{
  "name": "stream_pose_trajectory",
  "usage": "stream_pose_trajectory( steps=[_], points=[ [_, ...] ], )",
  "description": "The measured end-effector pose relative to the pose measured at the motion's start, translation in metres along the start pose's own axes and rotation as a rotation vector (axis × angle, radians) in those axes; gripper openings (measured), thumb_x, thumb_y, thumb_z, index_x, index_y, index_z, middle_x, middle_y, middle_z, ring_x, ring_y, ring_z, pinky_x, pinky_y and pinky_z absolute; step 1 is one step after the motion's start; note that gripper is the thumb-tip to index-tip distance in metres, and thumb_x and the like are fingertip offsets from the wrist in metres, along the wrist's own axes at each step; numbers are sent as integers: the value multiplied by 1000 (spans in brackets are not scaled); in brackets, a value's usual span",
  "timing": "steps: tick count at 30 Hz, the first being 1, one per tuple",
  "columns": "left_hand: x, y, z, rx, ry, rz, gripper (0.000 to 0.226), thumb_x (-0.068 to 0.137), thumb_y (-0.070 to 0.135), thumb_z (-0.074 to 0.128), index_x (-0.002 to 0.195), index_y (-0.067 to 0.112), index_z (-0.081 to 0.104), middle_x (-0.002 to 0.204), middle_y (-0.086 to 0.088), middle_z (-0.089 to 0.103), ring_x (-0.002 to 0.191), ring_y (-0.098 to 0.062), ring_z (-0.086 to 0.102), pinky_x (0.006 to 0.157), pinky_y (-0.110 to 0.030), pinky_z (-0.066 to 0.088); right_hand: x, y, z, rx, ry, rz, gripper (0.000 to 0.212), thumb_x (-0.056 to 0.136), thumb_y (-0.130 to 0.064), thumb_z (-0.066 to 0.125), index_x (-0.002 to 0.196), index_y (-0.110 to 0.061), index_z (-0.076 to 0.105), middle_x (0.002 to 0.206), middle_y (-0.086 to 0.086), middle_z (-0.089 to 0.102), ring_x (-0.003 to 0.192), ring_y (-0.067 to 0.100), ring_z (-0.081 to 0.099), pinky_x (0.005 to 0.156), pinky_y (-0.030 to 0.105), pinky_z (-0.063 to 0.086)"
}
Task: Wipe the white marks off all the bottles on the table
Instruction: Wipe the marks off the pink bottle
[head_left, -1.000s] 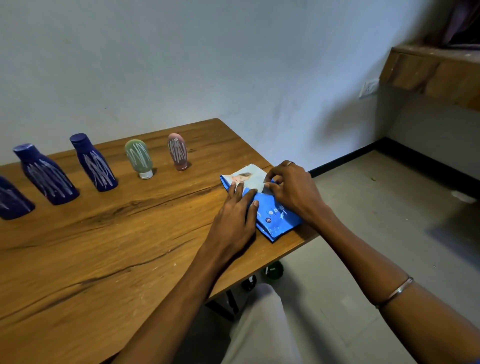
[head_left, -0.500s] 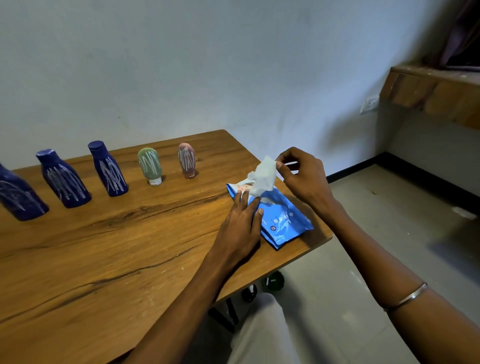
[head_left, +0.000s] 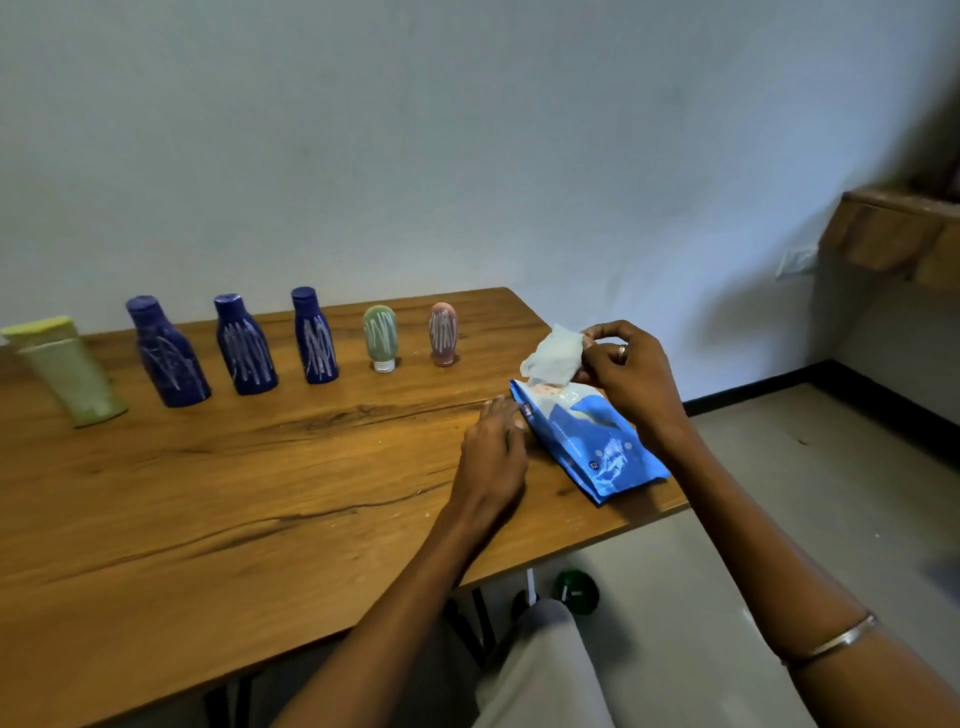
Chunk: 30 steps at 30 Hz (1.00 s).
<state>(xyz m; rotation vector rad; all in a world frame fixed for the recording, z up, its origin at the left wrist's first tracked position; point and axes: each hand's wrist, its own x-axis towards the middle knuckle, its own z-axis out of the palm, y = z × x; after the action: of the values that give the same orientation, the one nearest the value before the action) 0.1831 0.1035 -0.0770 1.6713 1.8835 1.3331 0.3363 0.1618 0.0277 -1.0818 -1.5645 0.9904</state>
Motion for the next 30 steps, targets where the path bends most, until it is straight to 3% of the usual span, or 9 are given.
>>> stream_pose_trajectory(
  steps=[2,3,6,9,15,19,23,27,30],
  points=[
    [1,-2,-8,-53,104,-100,36,103,11,48,135,12,65,126,-9,71,105,-9,66,91,-20,51,-6,-1,6,47,0,-2,14,100,-18,65,109,-8,67,82,4,75,76,14,75,66,23,56],
    [4,-5,-13,-77,164,-161,35,102,10,49,131,14,68,115,-7,74,93,-7,66,81,-20,52,-7,-1,9,75,-2,-5,14,100,-16,65,109,-7,67,84,5,74,81,19,75,67,24,57],
    [21,-20,-28,-121,302,-340,31,100,9,51,124,19,68,120,-2,71,111,-15,65,97,-34,54,-10,-2,20,225,-36,48,12,103,-11,60,112,-4,62,106,15,73,95,29,75,67,30,62],
    [43,-37,-39,-103,336,-373,34,98,6,54,130,13,63,125,-6,68,116,-20,64,99,-37,54,-9,2,32,389,-63,197,9,105,-8,54,113,-9,58,118,16,70,95,34,76,65,35,65],
    [84,-65,-37,26,291,-344,59,98,8,59,152,14,39,152,-9,48,138,-29,45,113,-49,44,4,22,54,547,-65,325,18,100,-6,61,119,-7,63,119,20,73,104,31,74,75,29,64],
    [104,-73,-34,20,221,-329,73,98,10,63,160,15,24,162,-10,34,148,-28,33,119,-45,37,23,25,60,582,-100,298,28,102,-7,58,128,-11,65,122,12,72,109,28,73,82,30,63],
    [119,-78,-30,-25,212,-332,82,95,10,69,161,13,20,161,-10,37,146,-26,37,113,-37,39,38,23,72,595,-106,336,30,108,-16,48,124,-5,70,124,14,72,110,23,72,81,26,63],
    [137,-86,-28,-48,202,-331,83,91,10,73,159,12,25,152,-11,48,136,-26,50,99,-31,46,53,23,88,580,-87,343,33,103,-27,56,119,-3,73,117,14,74,107,25,73,81,24,63],
    [144,-90,-26,-83,206,-336,81,89,7,74,156,14,29,144,-11,55,126,-26,58,88,-29,50,61,26,100,545,-105,295,25,99,-18,64,118,-5,74,109,7,78,97,17,76,76,22,61]
  ],
)
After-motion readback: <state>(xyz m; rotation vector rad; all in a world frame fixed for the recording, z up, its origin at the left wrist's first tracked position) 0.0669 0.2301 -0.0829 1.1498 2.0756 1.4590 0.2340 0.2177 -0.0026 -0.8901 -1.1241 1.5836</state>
